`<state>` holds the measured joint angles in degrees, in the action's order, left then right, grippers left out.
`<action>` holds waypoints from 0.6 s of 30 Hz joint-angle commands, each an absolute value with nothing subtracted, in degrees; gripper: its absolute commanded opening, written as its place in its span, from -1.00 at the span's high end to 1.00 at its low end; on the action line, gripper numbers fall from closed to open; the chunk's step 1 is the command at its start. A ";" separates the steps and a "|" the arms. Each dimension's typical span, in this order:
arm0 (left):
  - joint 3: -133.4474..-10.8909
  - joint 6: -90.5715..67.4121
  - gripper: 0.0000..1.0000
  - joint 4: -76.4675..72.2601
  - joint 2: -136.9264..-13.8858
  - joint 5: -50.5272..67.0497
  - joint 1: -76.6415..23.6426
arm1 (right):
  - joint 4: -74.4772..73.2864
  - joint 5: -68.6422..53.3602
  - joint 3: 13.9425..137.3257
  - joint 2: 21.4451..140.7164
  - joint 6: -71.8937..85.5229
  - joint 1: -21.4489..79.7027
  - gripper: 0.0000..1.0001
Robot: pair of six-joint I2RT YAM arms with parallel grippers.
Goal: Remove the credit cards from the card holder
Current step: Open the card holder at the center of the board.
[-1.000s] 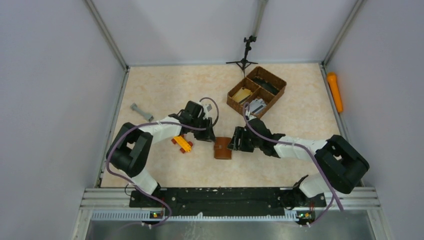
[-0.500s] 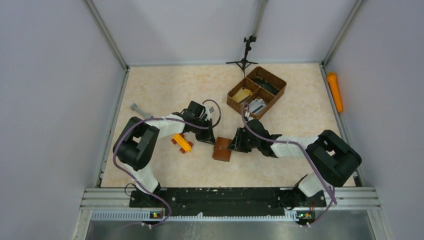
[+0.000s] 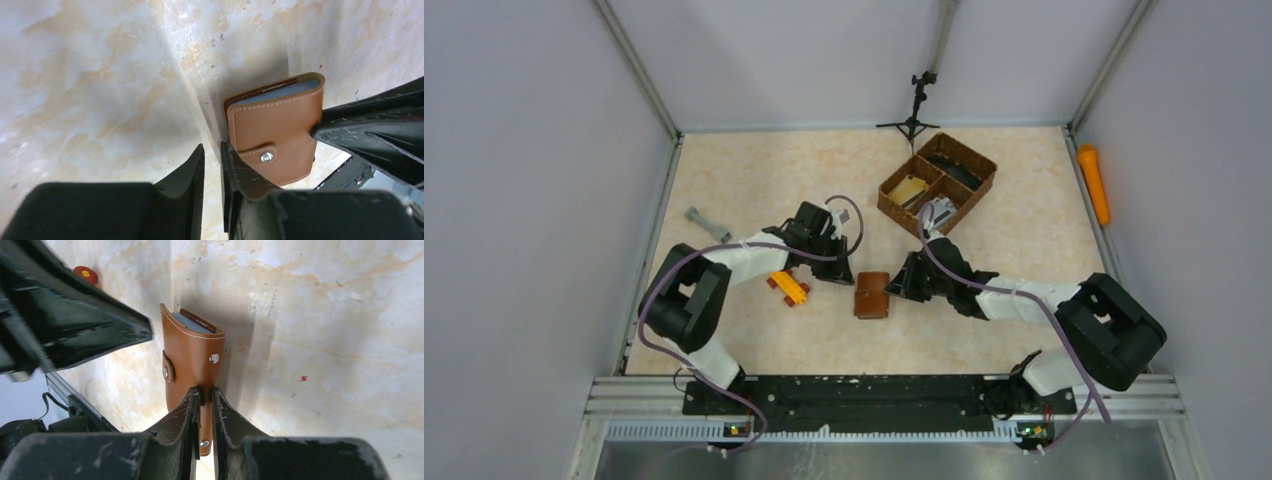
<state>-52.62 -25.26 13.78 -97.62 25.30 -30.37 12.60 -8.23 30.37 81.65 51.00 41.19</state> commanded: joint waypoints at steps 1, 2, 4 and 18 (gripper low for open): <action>-50.30 -23.47 0.47 11.92 -88.30 17.06 -30.91 | 9.58 -4.27 31.20 78.03 49.64 40.81 0.95; -49.56 -23.40 0.40 11.11 -87.05 16.67 -31.06 | 9.36 -4.07 31.20 77.66 49.58 40.79 0.95; -48.48 -23.04 0.27 9.23 -84.93 17.31 -32.08 | 9.19 -3.87 31.12 77.00 49.64 40.79 0.96; -52.75 -19.72 0.05 11.01 -88.88 17.04 -40.78 | 8.79 -4.23 31.82 75.52 50.03 40.87 1.00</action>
<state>-49.19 -22.02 9.91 -87.05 20.10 -38.15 7.55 -4.58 30.37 77.32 50.13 41.12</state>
